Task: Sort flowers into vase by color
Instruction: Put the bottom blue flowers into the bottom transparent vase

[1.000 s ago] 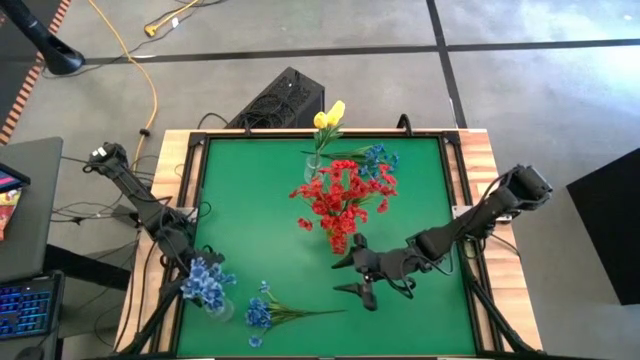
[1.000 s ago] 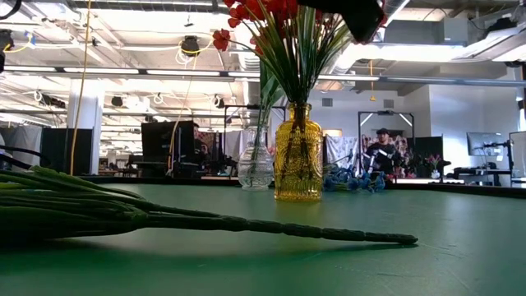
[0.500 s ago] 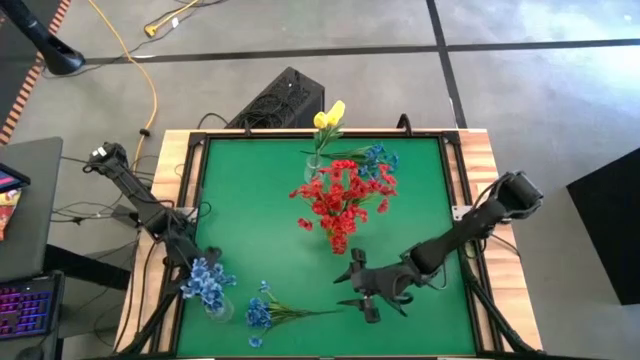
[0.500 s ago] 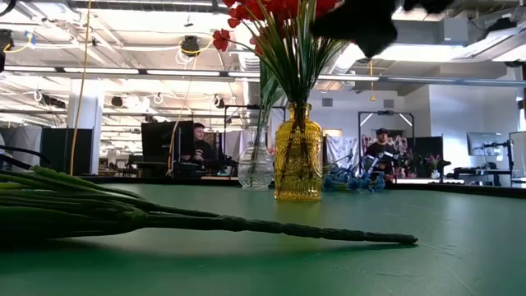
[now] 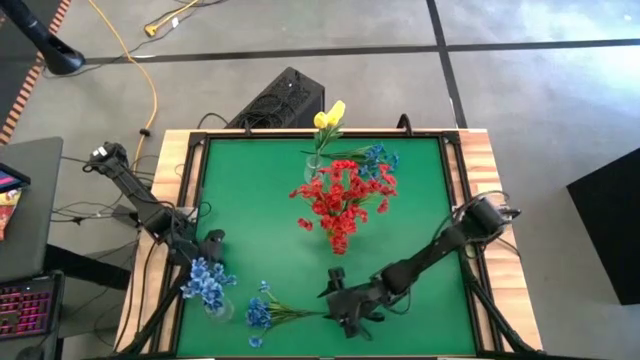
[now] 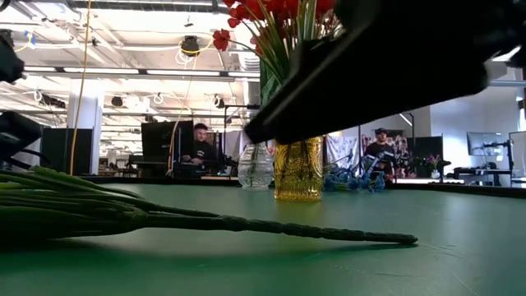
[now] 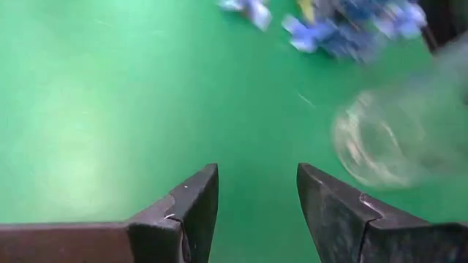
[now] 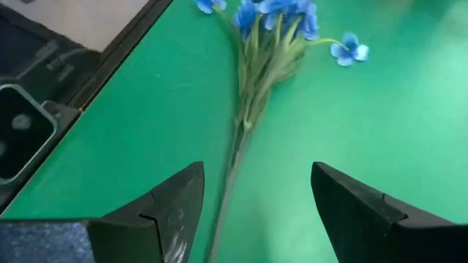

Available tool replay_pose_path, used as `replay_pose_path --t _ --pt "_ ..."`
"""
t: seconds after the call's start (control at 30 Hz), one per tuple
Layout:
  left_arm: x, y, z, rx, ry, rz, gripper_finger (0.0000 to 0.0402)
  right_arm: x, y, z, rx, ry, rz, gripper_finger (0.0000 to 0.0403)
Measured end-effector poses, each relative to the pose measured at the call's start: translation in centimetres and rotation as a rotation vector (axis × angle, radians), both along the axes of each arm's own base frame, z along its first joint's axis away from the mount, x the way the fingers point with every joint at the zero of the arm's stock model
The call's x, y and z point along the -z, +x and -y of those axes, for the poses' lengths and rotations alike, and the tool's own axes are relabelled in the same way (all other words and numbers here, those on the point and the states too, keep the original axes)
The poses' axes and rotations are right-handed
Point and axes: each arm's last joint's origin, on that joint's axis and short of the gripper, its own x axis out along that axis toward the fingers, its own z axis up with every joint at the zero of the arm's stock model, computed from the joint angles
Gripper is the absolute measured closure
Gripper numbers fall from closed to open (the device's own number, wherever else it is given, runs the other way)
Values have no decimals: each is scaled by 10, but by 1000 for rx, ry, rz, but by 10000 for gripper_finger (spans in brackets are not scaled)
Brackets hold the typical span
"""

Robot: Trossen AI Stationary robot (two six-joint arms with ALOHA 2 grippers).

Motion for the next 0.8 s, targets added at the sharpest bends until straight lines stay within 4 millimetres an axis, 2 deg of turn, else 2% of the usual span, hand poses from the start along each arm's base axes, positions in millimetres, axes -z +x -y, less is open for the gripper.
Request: replay_pose_path --t 0.17,0.3,0.47,0.67,0.8 --pt "-3 4 -2 -149 16 76 228 7 15 -7 31 -1 -62 124" --pt "-8 9 -1 -165 73 198 228 19 18 -9 59 9 -111 124" --pt "-16 15 -3 -269 191 387 228 28 16 -8 120 51 -170 124" --pt "-44 21 -1 -311 211 531 228 29 14 -4 213 123 -231 139" --pt "-68 23 1 -312 176 595 228 31 13 -4 223 156 -264 179"
